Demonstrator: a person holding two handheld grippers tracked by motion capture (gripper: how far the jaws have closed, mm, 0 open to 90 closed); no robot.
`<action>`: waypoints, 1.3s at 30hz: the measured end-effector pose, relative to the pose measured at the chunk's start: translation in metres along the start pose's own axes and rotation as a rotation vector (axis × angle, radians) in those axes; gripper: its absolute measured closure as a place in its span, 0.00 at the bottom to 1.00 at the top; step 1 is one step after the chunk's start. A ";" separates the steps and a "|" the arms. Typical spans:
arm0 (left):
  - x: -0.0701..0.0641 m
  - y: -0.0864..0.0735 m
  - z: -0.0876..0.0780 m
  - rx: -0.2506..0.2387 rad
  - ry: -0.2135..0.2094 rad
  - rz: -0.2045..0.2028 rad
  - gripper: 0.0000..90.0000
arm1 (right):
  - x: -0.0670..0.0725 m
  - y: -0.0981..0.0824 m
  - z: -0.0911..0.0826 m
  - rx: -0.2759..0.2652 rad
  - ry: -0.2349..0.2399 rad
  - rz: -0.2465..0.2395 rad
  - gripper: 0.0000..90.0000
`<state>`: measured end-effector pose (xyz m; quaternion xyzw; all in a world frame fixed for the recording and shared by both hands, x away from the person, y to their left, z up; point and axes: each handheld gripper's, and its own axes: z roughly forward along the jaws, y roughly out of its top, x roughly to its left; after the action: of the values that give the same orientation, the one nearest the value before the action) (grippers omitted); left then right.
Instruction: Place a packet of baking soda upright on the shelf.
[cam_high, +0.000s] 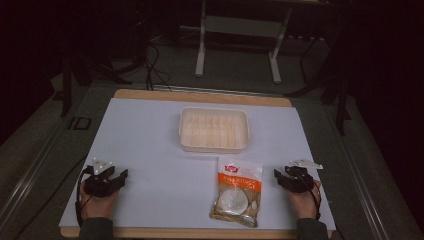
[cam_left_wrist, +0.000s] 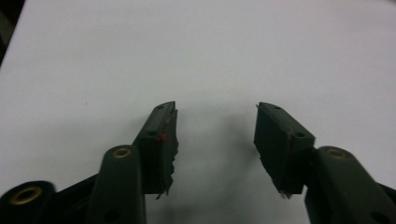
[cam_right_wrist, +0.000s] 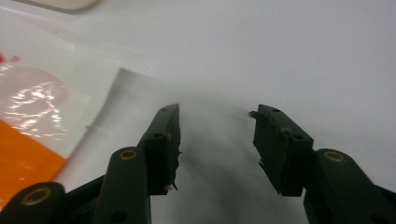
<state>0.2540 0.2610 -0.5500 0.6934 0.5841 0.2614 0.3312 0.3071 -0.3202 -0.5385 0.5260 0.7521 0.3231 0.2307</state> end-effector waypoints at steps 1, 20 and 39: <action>0.000 0.000 0.000 0.000 0.000 0.000 0.55 | 0.000 0.001 -0.001 -0.002 0.011 -0.010 0.55; -0.012 0.000 0.001 -0.025 0.000 0.088 0.57 | 0.015 0.037 0.002 -0.046 0.180 -0.127 0.46; -0.012 0.000 0.002 -0.020 -0.001 0.092 0.55 | 0.052 0.061 0.040 -0.023 0.335 -0.213 0.22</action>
<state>0.2533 0.2484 -0.5511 0.7162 0.5490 0.2818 0.3260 0.3559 -0.2470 -0.5219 0.3795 0.8277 0.3885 0.1411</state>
